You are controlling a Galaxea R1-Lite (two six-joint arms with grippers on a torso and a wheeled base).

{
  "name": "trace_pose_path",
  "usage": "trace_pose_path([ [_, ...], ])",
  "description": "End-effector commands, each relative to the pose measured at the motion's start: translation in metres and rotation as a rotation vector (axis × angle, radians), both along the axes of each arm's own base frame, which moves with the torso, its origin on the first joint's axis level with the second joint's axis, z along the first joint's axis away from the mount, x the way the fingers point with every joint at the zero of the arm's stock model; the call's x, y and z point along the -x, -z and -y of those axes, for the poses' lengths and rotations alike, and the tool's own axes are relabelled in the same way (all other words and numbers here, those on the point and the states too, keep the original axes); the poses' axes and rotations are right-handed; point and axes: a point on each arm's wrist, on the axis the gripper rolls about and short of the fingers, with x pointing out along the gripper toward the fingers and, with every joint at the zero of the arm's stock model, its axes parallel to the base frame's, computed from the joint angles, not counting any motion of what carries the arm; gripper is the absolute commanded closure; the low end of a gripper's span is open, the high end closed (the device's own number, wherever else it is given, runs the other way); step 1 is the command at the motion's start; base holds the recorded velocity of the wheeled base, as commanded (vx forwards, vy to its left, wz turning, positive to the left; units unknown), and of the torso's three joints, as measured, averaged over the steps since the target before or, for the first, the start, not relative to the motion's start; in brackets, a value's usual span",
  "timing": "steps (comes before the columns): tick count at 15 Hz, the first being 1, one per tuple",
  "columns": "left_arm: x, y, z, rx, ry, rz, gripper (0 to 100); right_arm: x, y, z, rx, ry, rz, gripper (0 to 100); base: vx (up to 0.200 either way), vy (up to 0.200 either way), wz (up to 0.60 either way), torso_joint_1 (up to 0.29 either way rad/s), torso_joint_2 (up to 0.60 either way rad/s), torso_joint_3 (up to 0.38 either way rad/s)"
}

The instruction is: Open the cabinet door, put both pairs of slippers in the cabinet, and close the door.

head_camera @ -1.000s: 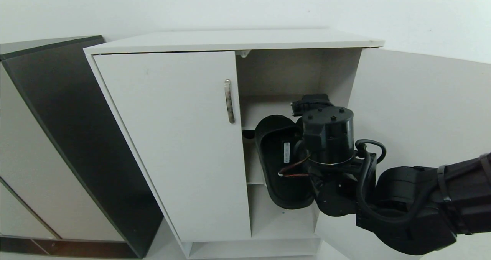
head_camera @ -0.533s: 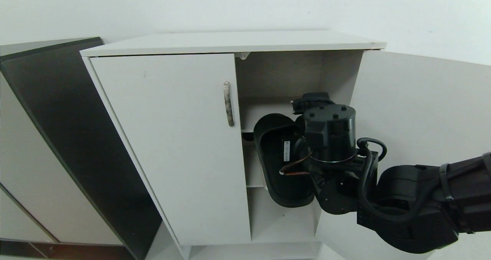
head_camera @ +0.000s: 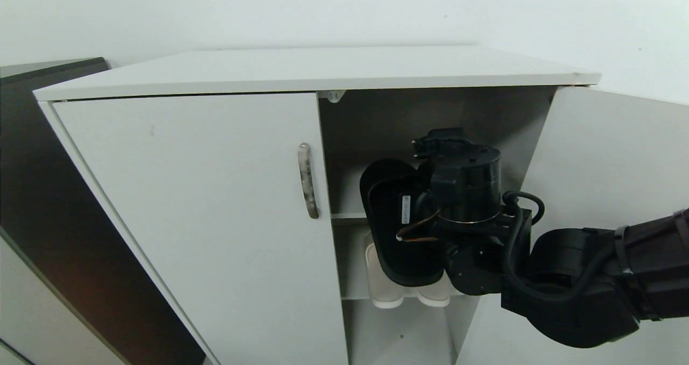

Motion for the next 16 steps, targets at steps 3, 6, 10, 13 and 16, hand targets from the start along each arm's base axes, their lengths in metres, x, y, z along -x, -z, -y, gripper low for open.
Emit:
trace_pose_path([
  [3, 0.0, 0.0, 0.0, 0.0, 0.0, 0.0, 100, -0.003, 0.007, -0.003, 0.012, -0.006, -0.013, 100, 0.0, 0.0, 0.0, 0.0, 0.0, 0.0],
  [6, 0.0, 0.0, 0.0, 0.0, 0.0, -0.001, 100, -0.013, 0.008, 0.0, 0.005, -0.03, -0.019, 100, 0.0, 0.0, 0.0, 0.0, 0.0, 0.0],
  [10, 0.0, 0.0, 0.0, 0.0, 0.0, 0.0, 100, -0.041, 0.006, -0.002, -0.016, -0.011, -0.007, 100, 0.0, 0.0, 0.0, 0.0, 0.0, 0.0],
  [13, 0.0, 0.0, 0.0, 0.002, 0.0, -0.001, 100, -0.056, -0.002, -0.007, -0.017, -0.004, -0.019, 100, 0.0, 0.0, 0.0, 0.0, 0.0, 0.0],
  [16, 0.0, 0.0, 0.0, 0.002, 0.0, 0.0, 100, -0.072, -0.007, -0.009, -0.017, 0.015, -0.023, 100, 0.0, 0.0, 0.0, 0.0, 0.0, 0.0],
])
